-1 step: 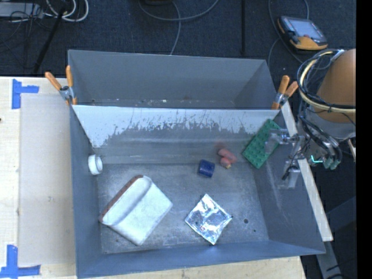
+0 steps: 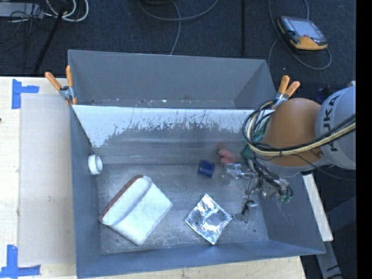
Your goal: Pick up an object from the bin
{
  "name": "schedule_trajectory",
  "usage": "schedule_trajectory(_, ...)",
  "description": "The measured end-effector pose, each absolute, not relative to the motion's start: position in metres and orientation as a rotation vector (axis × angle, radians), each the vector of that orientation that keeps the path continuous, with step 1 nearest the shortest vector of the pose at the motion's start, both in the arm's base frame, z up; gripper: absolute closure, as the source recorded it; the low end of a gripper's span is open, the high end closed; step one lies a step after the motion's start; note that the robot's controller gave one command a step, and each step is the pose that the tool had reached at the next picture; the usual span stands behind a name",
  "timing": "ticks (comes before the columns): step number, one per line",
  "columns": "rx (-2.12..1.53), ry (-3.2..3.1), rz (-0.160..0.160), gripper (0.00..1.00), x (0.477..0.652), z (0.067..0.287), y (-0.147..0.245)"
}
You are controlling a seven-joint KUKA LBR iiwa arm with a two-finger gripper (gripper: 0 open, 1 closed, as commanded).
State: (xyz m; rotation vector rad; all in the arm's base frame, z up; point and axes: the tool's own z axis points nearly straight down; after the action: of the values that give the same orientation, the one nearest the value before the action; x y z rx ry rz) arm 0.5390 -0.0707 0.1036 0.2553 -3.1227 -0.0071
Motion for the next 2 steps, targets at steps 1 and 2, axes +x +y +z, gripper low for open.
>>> schedule_trajectory(1, 0.511, -3.097, -0.004, 0.00, 0.5255, 0.0690, -0.0077)
schedule_trajectory(2, 0.517, -3.098, -0.002, 1.00, 0.5264, 0.0706, -0.0083)
